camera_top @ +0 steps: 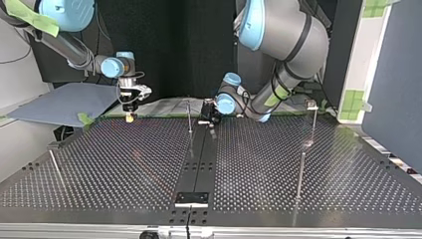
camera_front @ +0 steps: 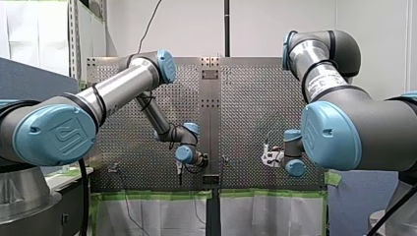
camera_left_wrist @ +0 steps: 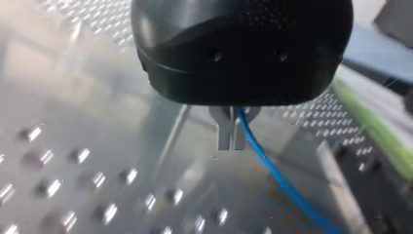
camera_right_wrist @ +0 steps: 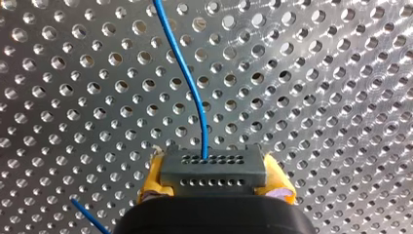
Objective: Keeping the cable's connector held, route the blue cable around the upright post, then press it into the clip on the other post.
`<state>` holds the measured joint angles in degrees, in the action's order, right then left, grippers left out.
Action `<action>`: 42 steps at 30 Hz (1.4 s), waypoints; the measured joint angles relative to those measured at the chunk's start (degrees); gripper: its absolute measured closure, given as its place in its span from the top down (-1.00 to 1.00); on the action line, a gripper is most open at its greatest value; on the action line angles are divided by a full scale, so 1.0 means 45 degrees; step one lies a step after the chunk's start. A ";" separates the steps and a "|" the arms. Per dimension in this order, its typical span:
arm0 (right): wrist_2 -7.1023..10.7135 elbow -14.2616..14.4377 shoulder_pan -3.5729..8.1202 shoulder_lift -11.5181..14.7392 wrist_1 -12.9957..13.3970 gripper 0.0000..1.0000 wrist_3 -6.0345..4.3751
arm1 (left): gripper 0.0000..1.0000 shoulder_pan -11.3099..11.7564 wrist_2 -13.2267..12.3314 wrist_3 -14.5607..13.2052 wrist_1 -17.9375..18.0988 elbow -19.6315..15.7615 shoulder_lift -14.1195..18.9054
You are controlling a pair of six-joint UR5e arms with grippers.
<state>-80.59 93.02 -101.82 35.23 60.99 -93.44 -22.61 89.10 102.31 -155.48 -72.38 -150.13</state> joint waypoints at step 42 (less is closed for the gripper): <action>0.0114 0.0004 0.0000 -0.0044 -0.0151 -1.00 -0.0039 | 1.00 -0.0734 -0.1565 -0.3315 -0.1304 -0.2805 0.1585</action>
<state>-80.08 93.04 -101.82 35.03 60.31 -93.62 -25.91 82.06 87.39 -161.35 -85.00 -143.00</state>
